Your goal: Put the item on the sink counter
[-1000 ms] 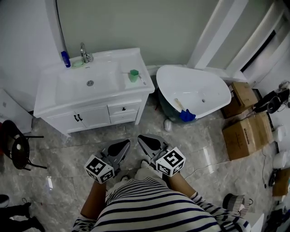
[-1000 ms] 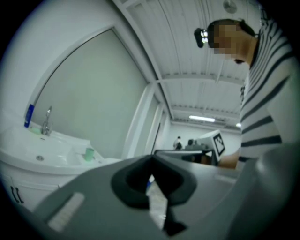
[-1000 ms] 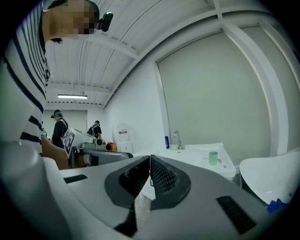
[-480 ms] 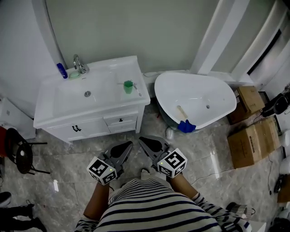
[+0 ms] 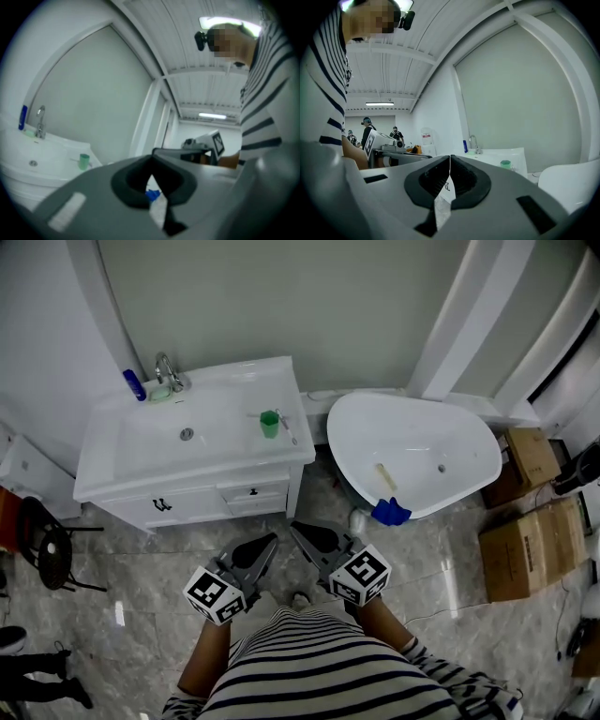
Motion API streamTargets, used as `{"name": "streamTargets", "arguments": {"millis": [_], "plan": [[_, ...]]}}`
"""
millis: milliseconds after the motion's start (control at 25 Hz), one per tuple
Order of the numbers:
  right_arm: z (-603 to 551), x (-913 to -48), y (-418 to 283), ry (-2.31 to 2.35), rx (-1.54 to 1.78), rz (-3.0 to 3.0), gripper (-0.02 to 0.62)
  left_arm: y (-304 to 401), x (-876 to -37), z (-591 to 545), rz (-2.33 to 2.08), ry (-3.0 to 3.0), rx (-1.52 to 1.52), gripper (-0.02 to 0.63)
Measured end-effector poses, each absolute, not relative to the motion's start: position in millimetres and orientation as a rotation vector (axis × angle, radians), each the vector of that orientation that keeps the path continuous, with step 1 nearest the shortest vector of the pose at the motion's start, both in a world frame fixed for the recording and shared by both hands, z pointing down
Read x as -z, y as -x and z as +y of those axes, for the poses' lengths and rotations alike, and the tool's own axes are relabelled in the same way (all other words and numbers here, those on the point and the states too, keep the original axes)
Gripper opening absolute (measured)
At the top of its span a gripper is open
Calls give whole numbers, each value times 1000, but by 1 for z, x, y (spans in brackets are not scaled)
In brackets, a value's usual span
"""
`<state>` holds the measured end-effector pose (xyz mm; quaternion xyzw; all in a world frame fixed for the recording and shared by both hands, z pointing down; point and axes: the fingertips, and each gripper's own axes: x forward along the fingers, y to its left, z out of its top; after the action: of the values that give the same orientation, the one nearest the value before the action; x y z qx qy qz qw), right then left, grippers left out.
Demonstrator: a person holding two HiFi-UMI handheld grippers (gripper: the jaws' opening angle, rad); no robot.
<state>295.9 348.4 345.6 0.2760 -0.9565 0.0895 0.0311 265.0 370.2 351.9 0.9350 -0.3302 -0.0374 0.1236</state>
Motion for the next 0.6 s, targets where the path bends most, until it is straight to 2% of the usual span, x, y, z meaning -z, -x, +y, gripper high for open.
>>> {"name": "streamTargets", "arguments": {"millis": [280, 600], "plan": [[319, -357, -264, -823, -302, -2922, 8, -230, -365, 335, -979, -2682, 147, 6], [257, -350, -197, -837, -266, -2912, 8, -158, -355, 273, -966, -2721, 145, 6]]}}
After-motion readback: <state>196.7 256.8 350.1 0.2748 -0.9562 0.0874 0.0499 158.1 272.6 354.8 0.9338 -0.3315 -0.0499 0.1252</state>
